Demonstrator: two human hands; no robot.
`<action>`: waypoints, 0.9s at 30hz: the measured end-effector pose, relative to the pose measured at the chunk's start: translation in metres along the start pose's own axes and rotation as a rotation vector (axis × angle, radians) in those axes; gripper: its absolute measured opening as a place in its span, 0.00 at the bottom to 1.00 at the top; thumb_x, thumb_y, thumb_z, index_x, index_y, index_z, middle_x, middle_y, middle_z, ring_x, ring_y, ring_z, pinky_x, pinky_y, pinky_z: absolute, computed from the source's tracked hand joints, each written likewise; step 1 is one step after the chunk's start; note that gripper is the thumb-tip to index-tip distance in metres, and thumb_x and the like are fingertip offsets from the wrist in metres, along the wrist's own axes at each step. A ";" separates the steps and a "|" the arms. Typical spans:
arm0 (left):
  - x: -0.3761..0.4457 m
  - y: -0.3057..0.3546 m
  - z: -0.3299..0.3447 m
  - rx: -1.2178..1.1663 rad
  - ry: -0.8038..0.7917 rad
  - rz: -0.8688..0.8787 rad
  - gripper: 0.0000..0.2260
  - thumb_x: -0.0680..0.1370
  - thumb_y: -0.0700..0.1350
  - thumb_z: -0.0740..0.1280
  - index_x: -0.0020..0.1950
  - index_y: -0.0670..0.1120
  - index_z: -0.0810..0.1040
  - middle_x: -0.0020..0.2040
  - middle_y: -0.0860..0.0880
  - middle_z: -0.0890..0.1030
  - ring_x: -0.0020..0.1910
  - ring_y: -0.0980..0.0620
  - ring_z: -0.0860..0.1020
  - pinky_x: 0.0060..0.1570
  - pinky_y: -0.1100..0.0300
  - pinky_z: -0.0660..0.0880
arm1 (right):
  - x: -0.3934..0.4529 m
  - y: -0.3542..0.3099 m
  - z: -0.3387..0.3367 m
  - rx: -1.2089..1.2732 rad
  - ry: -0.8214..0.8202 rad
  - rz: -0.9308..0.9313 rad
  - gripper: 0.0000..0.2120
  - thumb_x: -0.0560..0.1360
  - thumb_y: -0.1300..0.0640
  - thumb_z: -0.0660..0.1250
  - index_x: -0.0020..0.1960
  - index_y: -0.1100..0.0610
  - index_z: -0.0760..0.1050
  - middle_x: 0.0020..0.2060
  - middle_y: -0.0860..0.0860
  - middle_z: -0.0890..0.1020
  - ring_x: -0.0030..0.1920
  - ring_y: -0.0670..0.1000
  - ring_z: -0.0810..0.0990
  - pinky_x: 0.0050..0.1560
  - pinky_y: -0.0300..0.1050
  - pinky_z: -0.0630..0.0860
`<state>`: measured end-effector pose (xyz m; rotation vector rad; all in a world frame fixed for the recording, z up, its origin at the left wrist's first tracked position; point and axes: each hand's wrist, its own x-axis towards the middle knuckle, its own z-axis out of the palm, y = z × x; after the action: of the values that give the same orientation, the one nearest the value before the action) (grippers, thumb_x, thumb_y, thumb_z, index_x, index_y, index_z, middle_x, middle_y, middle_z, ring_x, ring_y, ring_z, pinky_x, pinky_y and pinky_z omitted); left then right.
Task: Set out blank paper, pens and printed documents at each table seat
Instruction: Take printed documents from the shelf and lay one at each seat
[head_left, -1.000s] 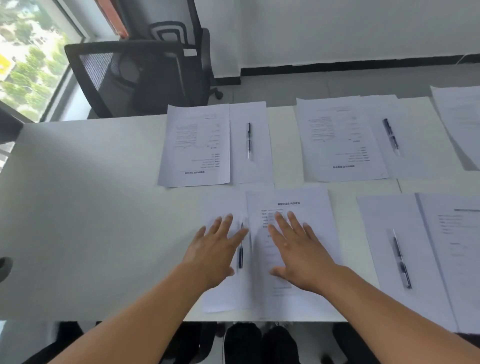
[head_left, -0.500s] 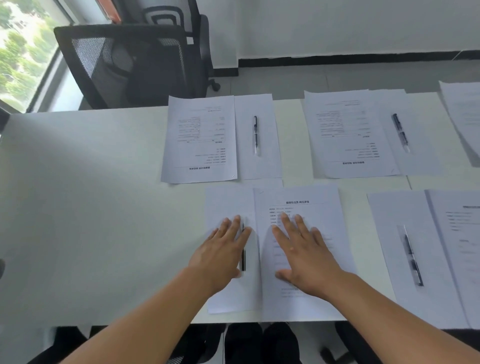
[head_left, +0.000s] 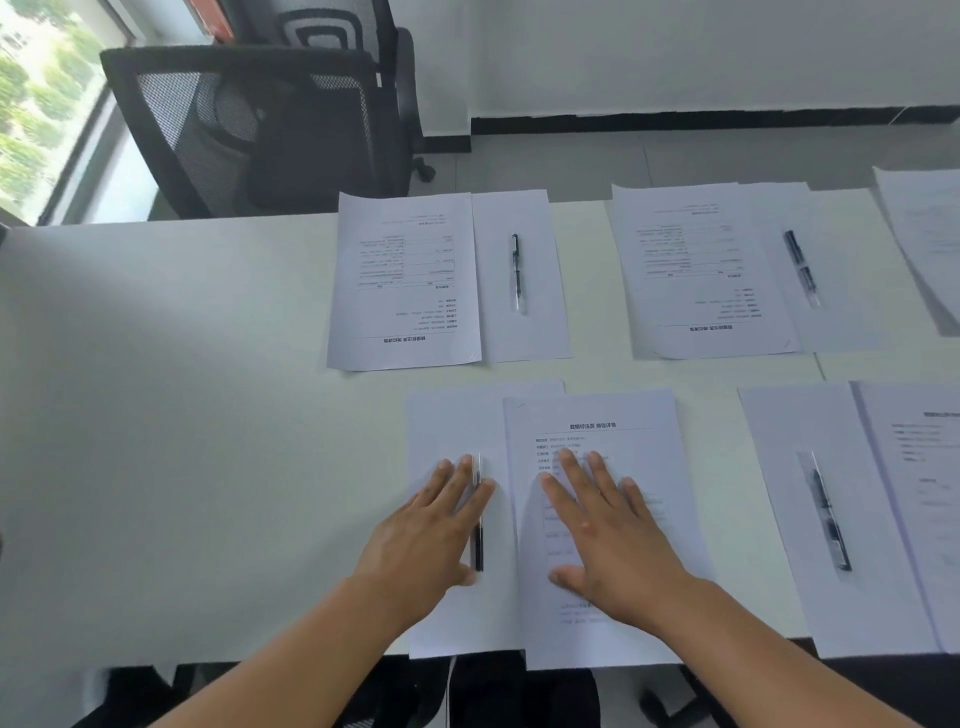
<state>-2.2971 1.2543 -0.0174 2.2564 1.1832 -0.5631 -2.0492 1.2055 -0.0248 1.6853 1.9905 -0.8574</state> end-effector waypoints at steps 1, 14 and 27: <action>0.000 0.000 0.000 -0.004 -0.002 -0.001 0.46 0.85 0.59 0.69 0.89 0.57 0.37 0.87 0.54 0.29 0.87 0.51 0.33 0.84 0.55 0.56 | 0.001 0.001 -0.001 0.002 0.001 0.000 0.51 0.83 0.37 0.65 0.86 0.45 0.28 0.81 0.47 0.22 0.81 0.55 0.21 0.85 0.61 0.36; 0.001 -0.001 -0.004 0.012 -0.020 -0.021 0.46 0.85 0.59 0.68 0.88 0.58 0.35 0.87 0.54 0.29 0.86 0.52 0.32 0.84 0.56 0.54 | 0.016 -0.009 -0.012 0.024 0.011 0.013 0.51 0.83 0.38 0.66 0.86 0.46 0.29 0.81 0.48 0.22 0.81 0.56 0.22 0.85 0.62 0.35; 0.002 -0.004 -0.003 -0.017 -0.016 -0.038 0.47 0.84 0.59 0.70 0.88 0.60 0.37 0.87 0.57 0.30 0.86 0.54 0.32 0.83 0.55 0.61 | 0.020 -0.006 -0.010 0.017 0.038 -0.008 0.51 0.82 0.37 0.67 0.87 0.46 0.31 0.82 0.47 0.24 0.82 0.56 0.23 0.85 0.62 0.37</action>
<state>-2.2989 1.2596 -0.0169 2.2152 1.2209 -0.5832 -2.0579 1.2266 -0.0296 1.7163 2.0211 -0.8537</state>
